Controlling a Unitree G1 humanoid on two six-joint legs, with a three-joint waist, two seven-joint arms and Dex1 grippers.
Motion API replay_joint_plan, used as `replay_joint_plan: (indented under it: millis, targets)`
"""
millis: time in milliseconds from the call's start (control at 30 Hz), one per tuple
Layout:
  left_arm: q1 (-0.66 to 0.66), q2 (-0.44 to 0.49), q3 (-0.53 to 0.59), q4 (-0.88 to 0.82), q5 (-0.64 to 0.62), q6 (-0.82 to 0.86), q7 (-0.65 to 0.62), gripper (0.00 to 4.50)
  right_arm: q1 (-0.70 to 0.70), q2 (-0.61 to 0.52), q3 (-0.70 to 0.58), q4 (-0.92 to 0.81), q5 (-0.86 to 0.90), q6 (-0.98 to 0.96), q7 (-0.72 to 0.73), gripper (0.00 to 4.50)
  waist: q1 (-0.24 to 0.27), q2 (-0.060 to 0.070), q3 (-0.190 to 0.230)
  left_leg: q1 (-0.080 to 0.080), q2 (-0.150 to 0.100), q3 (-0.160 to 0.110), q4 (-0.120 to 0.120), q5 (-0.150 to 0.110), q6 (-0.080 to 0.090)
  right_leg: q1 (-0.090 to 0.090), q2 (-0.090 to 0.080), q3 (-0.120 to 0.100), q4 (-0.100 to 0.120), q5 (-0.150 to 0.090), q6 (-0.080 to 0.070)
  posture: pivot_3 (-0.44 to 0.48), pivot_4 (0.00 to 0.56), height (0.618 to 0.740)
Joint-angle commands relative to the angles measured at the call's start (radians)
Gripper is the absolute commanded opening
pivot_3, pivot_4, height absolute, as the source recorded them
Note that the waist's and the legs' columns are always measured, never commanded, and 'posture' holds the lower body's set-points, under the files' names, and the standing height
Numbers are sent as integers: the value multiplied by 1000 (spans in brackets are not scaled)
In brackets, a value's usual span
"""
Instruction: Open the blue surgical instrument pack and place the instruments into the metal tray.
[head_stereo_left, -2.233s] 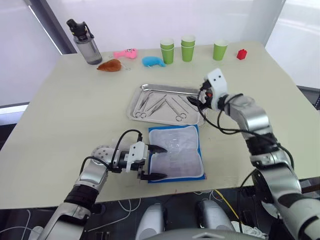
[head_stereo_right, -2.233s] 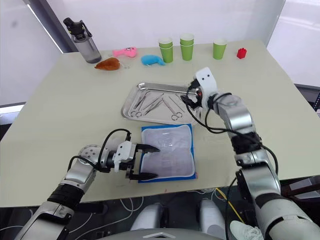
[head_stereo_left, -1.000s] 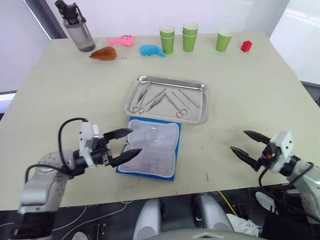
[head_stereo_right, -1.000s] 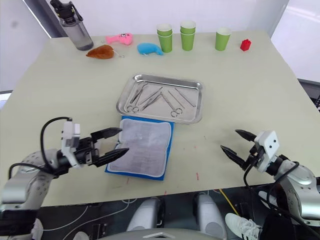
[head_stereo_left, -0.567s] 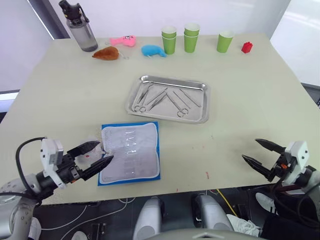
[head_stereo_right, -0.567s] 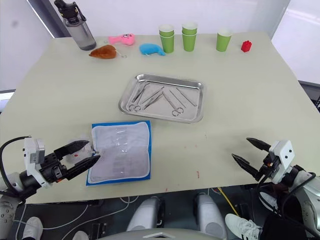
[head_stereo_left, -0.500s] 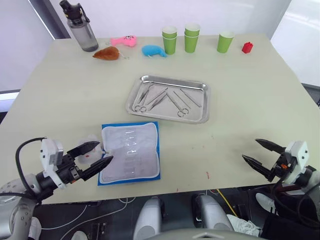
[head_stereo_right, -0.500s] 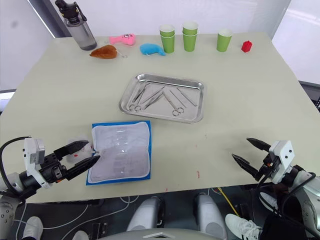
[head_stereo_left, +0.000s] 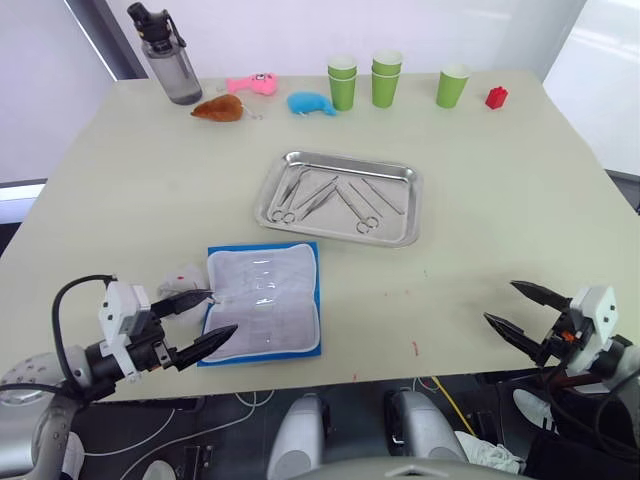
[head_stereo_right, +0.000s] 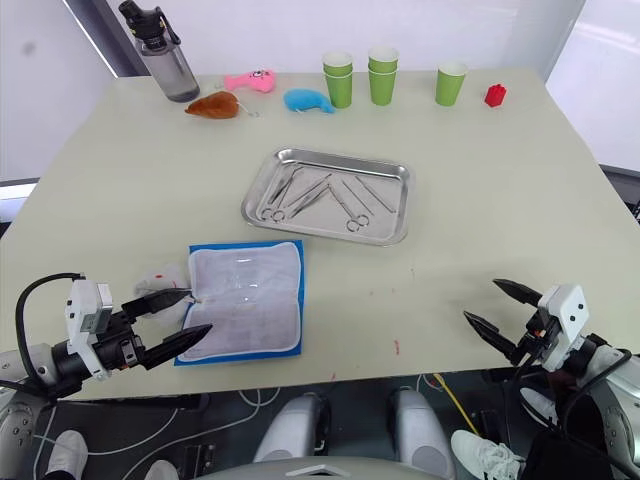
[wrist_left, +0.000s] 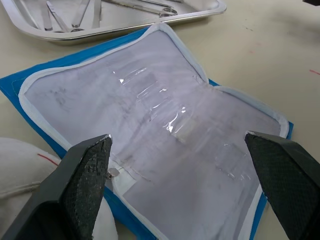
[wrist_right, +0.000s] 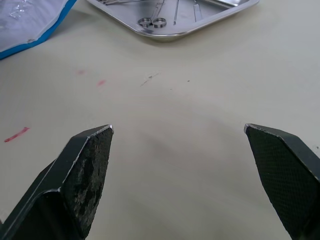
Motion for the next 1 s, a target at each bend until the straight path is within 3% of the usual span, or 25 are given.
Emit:
replay_joint_plan:
  millis: [33, 367, 733, 1000]
  targets:
    - [-7, 18, 32, -8, 3, -31, -16, 4500, 7, 3, -6, -38, 11, -20, -4, 4401, 0, 0, 0, 0, 0, 0, 1, 0, 0, 0, 0, 0, 1, 0, 0, 0, 150, 734]
    - [-95, -4, 119, -76, -169, 82, 70, 4500, 4, 12, 15, -39, 18, -20, 2, 4401, 1, 0, 0, -2, 1, 0, 12, 0, 0, 2, 0, 0, 3, 1, -1, 0, 150, 734]
    - [-94, 70, 217, 181, -87, 52, 35, 4500, 3, 3, 5, -33, 28, -28, 21, 4401, 1, 0, 0, -1, 1, 0, 11, 0, 0, 3, 1, 0, 3, 1, -1, 0, 150, 734]
    - [-84, 118, 224, 392, 19, -26, 4, 4500, 40, -13, -55, -17, 77, -31, 58, 4401, 2, -1, -1, -1, 1, 0, 11, 0, 0, 3, 1, 0, 3, 1, -1, 0, 150, 734]
